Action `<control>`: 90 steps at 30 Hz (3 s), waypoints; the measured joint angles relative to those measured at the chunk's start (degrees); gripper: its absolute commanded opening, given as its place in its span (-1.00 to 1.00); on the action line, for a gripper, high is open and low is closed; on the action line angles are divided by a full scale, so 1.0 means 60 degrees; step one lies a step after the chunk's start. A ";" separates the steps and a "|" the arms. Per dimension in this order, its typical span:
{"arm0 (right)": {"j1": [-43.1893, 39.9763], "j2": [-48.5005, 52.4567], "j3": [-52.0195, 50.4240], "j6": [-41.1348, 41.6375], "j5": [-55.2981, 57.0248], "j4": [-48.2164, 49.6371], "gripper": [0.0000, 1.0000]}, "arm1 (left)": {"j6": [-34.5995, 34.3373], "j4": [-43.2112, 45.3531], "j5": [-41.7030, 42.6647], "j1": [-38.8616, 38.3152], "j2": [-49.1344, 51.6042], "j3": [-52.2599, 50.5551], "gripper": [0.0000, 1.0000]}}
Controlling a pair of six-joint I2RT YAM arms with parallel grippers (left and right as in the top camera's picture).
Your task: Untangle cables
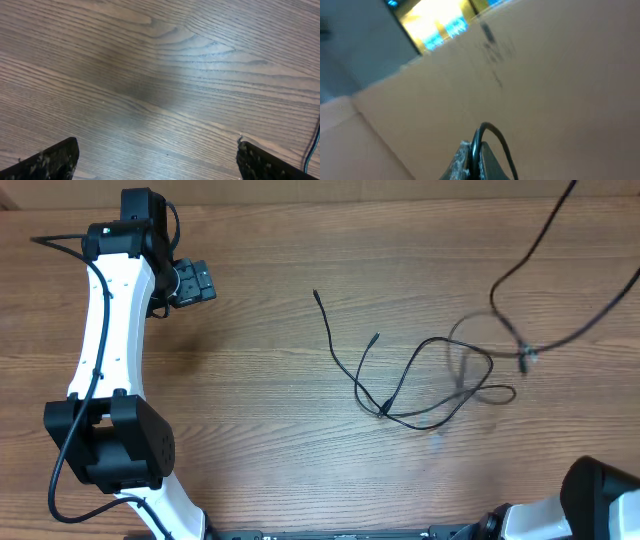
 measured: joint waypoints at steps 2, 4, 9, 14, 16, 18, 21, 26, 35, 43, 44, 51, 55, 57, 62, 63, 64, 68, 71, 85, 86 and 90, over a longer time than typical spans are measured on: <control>-0.0004 0.0372 -0.0022 0.0000 0.0138 0.0244 -0.93 | 0.0000 0.0004 0.0000 0.0000 0.0000 0.0000 1.00; 0.0000 0.0525 -0.0077 0.0324 0.0189 0.1038 -0.93 | -0.0004 0.0004 0.0000 0.0000 0.0000 0.0000 0.99; 0.0011 0.0437 -0.0095 0.2357 0.0291 0.4360 -0.92 | -0.0004 0.0000 0.0000 0.0000 0.0000 0.0000 0.99; 0.0321 0.0237 0.0113 0.2324 0.0605 0.2004 -0.92 | -0.0004 -0.0007 0.0000 0.0000 0.0000 0.0000 0.99; 0.0353 0.0459 0.0157 0.2022 0.0849 0.0696 -0.92 | 0.0000 0.0011 0.0000 0.0000 0.0000 0.0000 1.00; 0.0299 0.0903 0.0113 0.1647 0.1253 0.0062 -0.92 | -0.0004 -0.0004 0.0000 0.0000 0.0000 0.0000 1.00; 0.0233 0.1326 -0.0044 0.1253 0.2142 -0.0277 -0.92 | 0.0000 0.0007 0.0000 0.0000 0.0000 0.0000 0.99; 0.0175 0.1392 -0.0077 0.0535 0.4229 -0.0849 -0.93 | -0.0004 0.0004 0.0000 0.0000 0.0000 0.0000 0.99; 0.0171 0.1257 -0.0058 -0.0131 0.9861 -0.3814 -0.92 | -0.0004 0.0004 0.0000 0.0000 0.0000 0.0000 0.99; -0.1137 0.1290 -0.0113 -0.0164 1.2193 -0.5632 -0.92 | 0.0000 0.0004 0.0000 0.0000 0.0000 0.0000 0.99; -0.1395 0.1297 -0.0168 -0.0164 1.2269 -0.5632 -0.92 | 0.0000 0.0004 0.0000 0.0000 0.0000 0.0000 0.99; -0.4098 0.1351 -0.1657 -0.0018 1.2043 -0.5570 -0.92 | 0.0000 0.0004 0.0000 0.0000 0.0000 0.0000 1.00; -0.5293 0.1370 -0.2656 0.0029 1.1315 -0.5027 -0.93 | 0.0000 0.0004 0.0000 0.0000 0.0000 0.0000 1.00; -0.5770 0.1377 -0.3362 0.0055 1.0947 -0.4659 -0.92 | 0.0000 0.0004 0.0000 0.0000 0.0000 0.0000 1.00; -0.6652 0.1406 -0.5209 0.0055 0.9963 -0.3960 -0.76 | -0.0004 0.0004 0.0000 0.0000 0.0000 0.0000 0.99; -0.6750 0.1417 -0.5479 0.0080 0.9814 -0.3821 -0.69 | 0.0000 0.0004 0.0000 0.0000 0.0000 0.0000 0.99; -0.6892 0.1421 -0.5872 0.0073 0.9602 -0.3628 -0.58 | 0.0000 0.0004 0.0000 0.0000 0.0000 0.0000 1.00; -0.7224 0.1450 -0.7431 0.0080 0.8907 -0.2951 0.01 | 0.0000 0.0004 0.0000 0.0000 0.0000 0.0000 0.99; -0.7271 0.1490 -0.8266 0.0098 0.8502 -0.2634 0.61 | -0.0004 0.0004 0.0000 0.0000 0.0000 0.0000 1.00; -0.7213 0.1494 -0.8976 -0.1432 0.5155 -0.2455 1.00 | 0.0000 0.0000 0.0000 0.0000 0.0000 0.0000 1.00; -0.7133 0.1494 -0.8976 -0.1774 0.4696 -0.2466 1.00 | 0.0000 0.0004 0.0000 0.0000 0.0000 0.0000 1.00; -0.6255 0.1494 -0.8976 -0.2779 0.3719 -0.2634 0.99 | -0.0004 0.0000 0.0000 0.0000 0.0000 0.0000 1.00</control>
